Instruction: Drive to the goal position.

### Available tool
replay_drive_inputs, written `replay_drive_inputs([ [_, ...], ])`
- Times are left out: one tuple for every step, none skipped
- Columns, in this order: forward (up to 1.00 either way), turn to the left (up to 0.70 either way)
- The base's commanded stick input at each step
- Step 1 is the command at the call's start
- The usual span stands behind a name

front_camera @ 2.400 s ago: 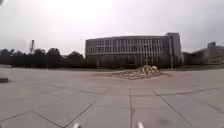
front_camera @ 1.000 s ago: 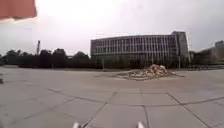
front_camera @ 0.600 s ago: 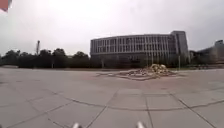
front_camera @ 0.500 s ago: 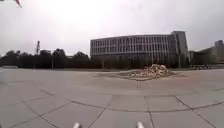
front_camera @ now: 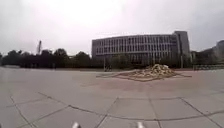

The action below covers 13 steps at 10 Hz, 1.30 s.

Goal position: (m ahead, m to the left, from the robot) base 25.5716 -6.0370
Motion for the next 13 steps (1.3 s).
replay_drive_inputs([
  [0.50, 0.00],
  [0.50, 0.00],
  [0.50, 0.00],
  [0.50, 0.00],
  [0.50, 0.00],
  [0.50, 0.00],
  [0.50, 0.00],
  [0.50, 0.00],
  [0.50, 0.00],
  [0.50, 0.00],
  [0.50, 0.13],
  [0.50, 0.25],
  [0.50, 0.25],
])
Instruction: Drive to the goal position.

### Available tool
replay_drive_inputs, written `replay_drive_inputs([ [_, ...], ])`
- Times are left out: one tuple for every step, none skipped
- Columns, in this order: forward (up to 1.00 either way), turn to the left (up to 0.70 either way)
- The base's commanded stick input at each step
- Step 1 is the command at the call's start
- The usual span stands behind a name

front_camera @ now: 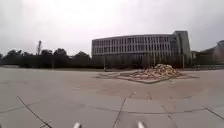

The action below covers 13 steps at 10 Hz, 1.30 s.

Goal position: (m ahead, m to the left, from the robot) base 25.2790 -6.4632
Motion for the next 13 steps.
replay_drive_inputs([
  [0.50, 0.09],
  [0.50, 0.00],
  [0.50, 0.00],
  [0.50, 0.00],
  [0.50, 0.00],
  [0.50, 0.00],
  [0.50, 0.00],
  [0.50, 0.00],
  [0.50, 0.00],
  [0.50, 0.00],
  [0.50, 0.00],
  [0.50, 0.00],
  [0.50, 0.00],
])
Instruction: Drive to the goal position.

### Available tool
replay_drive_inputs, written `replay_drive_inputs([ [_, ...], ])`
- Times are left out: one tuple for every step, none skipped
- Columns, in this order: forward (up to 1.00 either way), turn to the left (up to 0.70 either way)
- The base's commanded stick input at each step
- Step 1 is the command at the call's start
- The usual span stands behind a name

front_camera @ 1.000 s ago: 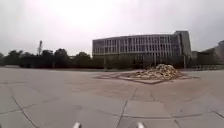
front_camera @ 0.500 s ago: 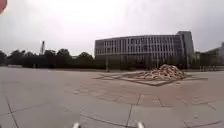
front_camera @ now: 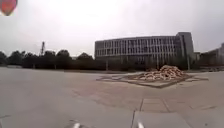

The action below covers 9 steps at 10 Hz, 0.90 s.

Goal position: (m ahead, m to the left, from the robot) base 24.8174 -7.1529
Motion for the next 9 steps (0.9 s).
replay_drive_inputs([
  [0.50, 0.00],
  [0.50, 0.00],
  [0.50, 0.00],
  [0.50, 0.00],
  [0.50, 0.00],
  [0.50, 0.00],
  [0.50, 0.00],
  [0.50, 0.00],
  [0.50, 0.00],
])
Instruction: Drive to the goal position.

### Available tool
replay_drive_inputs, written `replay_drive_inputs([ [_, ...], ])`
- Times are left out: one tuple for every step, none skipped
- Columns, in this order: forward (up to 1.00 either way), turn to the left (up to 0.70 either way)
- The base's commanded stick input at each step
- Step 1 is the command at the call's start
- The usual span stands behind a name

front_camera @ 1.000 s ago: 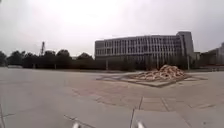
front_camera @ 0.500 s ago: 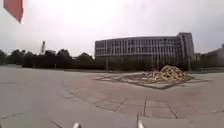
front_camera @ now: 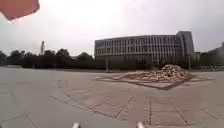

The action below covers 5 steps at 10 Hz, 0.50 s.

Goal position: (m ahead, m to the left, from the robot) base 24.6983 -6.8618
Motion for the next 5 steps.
replay_drive_inputs([
  [0.50, 0.00],
  [0.50, 0.00],
  [0.50, 0.00],
  [0.50, 0.00],
  [0.50, 0.00],
])
